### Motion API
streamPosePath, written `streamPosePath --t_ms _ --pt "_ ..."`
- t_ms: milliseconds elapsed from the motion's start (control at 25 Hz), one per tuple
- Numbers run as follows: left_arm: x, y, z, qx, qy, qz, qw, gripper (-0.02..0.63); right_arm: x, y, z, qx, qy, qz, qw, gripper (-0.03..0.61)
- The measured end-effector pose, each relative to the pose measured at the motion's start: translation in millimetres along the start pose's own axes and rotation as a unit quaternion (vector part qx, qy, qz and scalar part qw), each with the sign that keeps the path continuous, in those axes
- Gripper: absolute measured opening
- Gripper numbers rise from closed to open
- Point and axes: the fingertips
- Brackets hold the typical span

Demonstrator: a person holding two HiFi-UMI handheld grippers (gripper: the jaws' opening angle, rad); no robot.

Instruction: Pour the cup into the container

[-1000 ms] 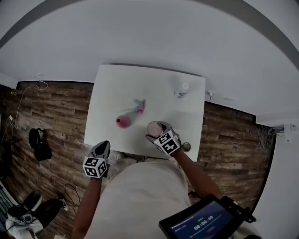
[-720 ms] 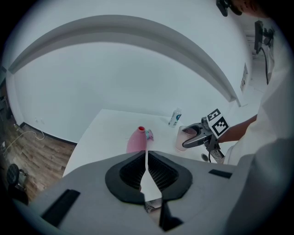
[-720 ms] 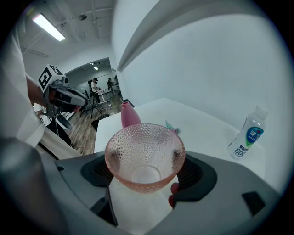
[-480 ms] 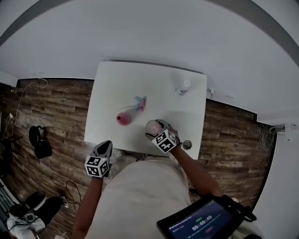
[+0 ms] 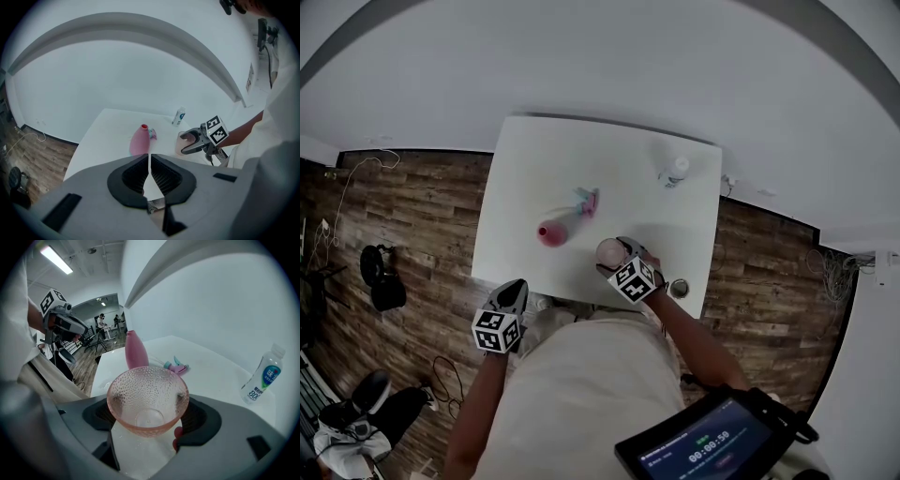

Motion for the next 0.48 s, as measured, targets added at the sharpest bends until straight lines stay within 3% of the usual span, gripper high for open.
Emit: streamPosePath --t_ms 480 --pt "-4.2 -7.3 0.7 0.004 -0.002 0.007 1.0000 0.011 -6.0 7.3 -9.5 -0.023 -0.011 -0.009 1.000 0.380"
Point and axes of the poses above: the fingertips, and each gripper's own axes: y forward along the fingers, z to its left, x out of its top, and after that the axes turned 13 degrees about -x, right-handed
